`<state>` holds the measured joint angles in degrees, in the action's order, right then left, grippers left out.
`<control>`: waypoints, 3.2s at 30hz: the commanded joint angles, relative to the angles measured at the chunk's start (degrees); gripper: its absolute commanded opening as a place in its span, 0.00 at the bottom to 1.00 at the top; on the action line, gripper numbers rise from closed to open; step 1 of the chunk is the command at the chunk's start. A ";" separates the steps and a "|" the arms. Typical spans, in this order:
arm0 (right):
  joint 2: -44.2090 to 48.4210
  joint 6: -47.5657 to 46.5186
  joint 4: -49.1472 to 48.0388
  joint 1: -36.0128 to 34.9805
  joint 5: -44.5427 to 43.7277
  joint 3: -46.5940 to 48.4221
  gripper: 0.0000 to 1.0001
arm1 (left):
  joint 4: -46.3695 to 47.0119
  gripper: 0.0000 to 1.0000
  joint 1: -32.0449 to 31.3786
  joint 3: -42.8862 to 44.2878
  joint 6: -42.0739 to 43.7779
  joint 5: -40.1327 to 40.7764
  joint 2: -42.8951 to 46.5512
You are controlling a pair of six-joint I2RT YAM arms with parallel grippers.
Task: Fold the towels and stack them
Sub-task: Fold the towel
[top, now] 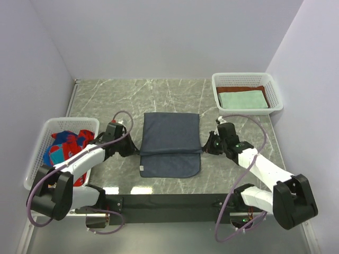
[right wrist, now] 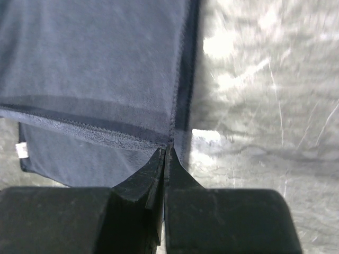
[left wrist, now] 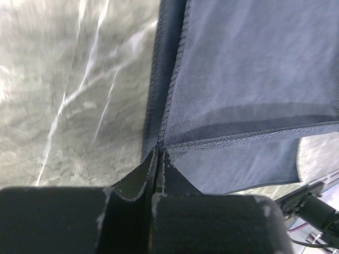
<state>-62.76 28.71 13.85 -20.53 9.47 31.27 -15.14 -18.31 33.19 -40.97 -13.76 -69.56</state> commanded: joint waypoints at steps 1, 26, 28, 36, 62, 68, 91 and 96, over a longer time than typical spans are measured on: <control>-3.23 1.79 -1.63 0.85 -0.34 -1.12 0.00 | 3.35 0.01 -1.64 -1.46 -2.97 4.61 -1.28; -18.72 -2.16 0.30 5.86 -5.61 10.30 0.00 | 4.68 0.01 -2.35 1.35 -9.22 11.11 -8.24; -17.40 -2.78 1.09 5.86 -5.17 10.57 0.00 | 3.10 0.01 -2.35 2.84 -8.43 12.00 -6.82; -8.17 -3.39 5.04 5.86 -4.47 10.66 0.00 | -4.46 0.01 -2.35 7.85 -3.59 13.58 -1.02; 1.08 1.96 -0.04 4.89 1.33 -5.60 0.00 | 0.45 0.01 -2.96 -5.50 -6.14 9.36 3.38; -1.57 1.97 -1.45 4.63 2.04 -6.48 0.00 | 1.60 0.01 -4.89 -6.91 -7.28 9.98 1.53; -3.73 -14.11 10.68 -15.91 -1.04 13.36 0.67 | -12.98 0.75 -7.10 1.96 -1.31 13.50 20.97; -16.14 -19.82 9.54 -21.73 -0.52 20.67 0.66 | -14.14 0.76 -7.01 5.13 2.20 16.66 18.14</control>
<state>-74.52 14.63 23.62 -39.92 8.97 47.90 -28.27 -25.12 35.35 -42.68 0.10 -50.94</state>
